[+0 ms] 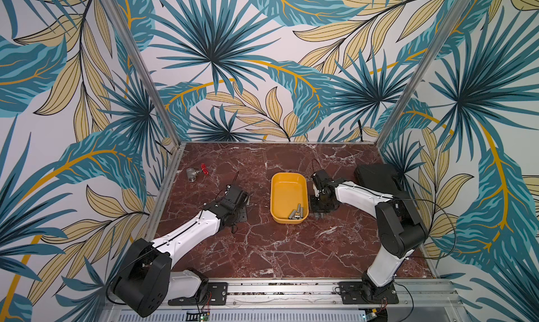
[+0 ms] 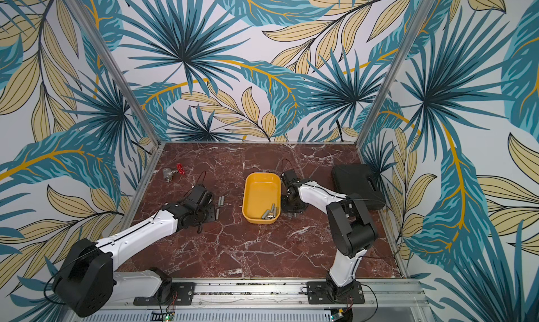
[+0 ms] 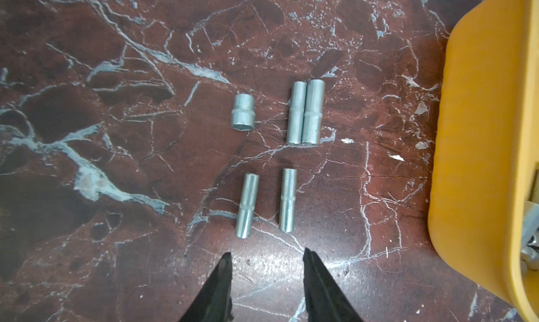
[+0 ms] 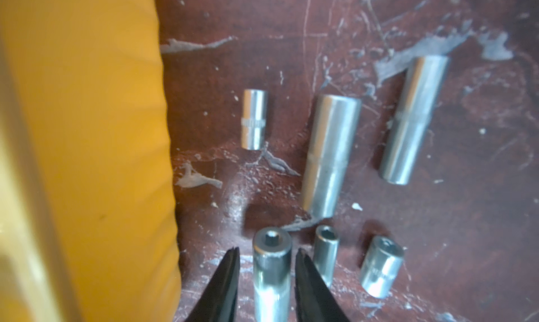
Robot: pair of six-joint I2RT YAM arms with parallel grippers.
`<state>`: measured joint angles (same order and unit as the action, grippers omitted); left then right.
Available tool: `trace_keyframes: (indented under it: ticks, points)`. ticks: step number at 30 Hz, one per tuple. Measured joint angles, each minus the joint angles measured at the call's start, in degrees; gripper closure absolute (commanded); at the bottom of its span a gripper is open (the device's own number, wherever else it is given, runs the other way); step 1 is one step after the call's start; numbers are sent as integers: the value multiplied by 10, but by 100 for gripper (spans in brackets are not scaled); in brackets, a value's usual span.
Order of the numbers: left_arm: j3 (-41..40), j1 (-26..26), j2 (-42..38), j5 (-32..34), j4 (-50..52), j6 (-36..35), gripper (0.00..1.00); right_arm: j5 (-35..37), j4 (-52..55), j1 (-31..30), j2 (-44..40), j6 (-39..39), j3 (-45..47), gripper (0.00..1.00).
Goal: Take out the socket from the storage box
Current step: Place the socket head at the center of the board.
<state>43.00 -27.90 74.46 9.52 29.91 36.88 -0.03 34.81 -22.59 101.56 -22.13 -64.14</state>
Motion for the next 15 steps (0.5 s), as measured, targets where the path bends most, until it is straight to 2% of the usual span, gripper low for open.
trace_keyframes:
  ticks: [8,15]
  points:
    - [7,-12,2,-14,0,-3,55,0,18,0,-43,0,-10,65]
    - [109,-68,79,-19,2,-17,54,-1,22,3,-96,-1,-18,65]
